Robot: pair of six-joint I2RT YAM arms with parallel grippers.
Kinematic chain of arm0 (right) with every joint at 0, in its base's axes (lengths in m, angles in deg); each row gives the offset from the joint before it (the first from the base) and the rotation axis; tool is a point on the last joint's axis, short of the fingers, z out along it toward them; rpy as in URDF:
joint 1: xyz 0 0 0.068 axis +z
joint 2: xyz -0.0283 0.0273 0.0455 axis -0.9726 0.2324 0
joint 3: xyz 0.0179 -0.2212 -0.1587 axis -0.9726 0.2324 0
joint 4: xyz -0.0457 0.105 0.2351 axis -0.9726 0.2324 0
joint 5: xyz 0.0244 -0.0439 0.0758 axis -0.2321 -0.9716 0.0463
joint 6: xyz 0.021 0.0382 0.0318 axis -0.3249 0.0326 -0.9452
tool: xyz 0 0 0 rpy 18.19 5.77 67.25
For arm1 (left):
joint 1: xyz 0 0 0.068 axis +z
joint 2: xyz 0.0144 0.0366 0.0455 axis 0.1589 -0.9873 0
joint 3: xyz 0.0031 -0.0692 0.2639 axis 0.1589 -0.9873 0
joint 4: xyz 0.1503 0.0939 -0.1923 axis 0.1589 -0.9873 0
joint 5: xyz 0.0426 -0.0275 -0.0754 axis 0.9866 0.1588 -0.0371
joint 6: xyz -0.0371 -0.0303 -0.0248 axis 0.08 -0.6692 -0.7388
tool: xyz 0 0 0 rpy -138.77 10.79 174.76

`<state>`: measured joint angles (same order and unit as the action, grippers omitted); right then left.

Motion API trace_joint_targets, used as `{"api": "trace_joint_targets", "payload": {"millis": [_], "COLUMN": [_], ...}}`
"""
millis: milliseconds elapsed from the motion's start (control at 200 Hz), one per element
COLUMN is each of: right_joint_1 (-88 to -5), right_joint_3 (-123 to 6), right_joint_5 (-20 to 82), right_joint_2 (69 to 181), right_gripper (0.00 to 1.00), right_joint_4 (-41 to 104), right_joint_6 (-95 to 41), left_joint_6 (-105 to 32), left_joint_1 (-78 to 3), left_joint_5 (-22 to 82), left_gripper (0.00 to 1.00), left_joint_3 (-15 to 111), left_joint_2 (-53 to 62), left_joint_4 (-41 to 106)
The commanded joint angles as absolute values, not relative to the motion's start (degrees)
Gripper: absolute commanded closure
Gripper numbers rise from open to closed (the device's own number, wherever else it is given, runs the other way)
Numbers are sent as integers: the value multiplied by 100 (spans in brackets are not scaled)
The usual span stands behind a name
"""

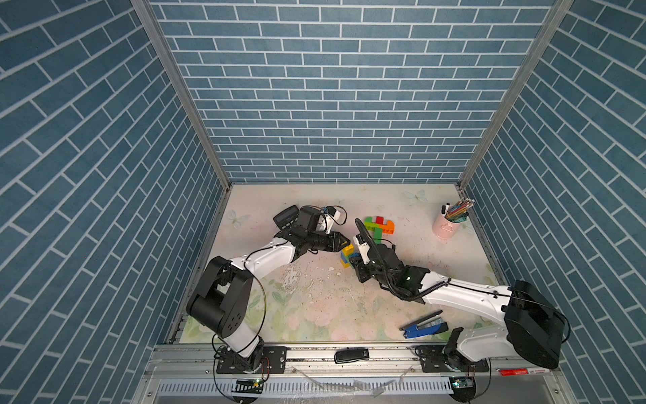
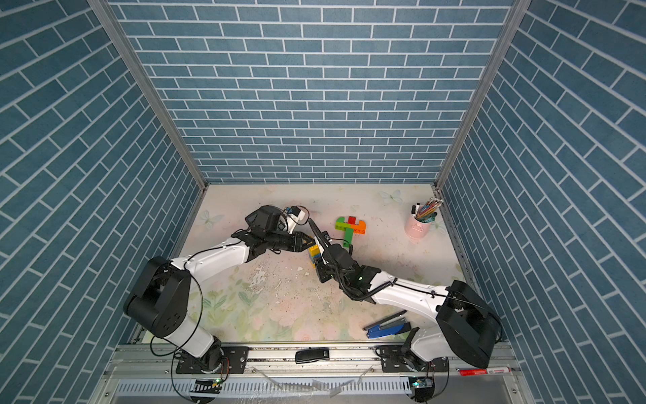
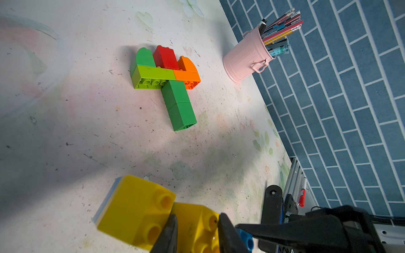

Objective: Assemble a fork with lego
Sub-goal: Assemble the lego brick with the lego brick.

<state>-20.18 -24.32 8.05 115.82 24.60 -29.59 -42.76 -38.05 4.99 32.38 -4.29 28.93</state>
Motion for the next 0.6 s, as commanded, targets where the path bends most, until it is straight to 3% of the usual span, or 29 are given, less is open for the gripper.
{"api": "trace_joint_targets", "payload": {"millis": [0, 325, 595], "right_joint_1": [-1965, -1960, -1963], "right_joint_3": [-2279, -2310, -2142], "right_joint_5": [592, 210, 499], "right_joint_2": [11605, 11444, 11388], "right_gripper": [76, 79, 79], "right_joint_4": [2507, 2061, 1826], "right_joint_6": [-3175, -3031, -2843], "left_joint_6": [-4205, -4235, -4224], "left_joint_1": [-3817, -3821, -3815], "left_joint_5": [568, 645, 621], "left_gripper": [66, 66, 66], "left_joint_3": [3243, 3356, 3454], "left_joint_2": [-417, -411, -535], "left_joint_4": [2625, 2431, 2308]}}
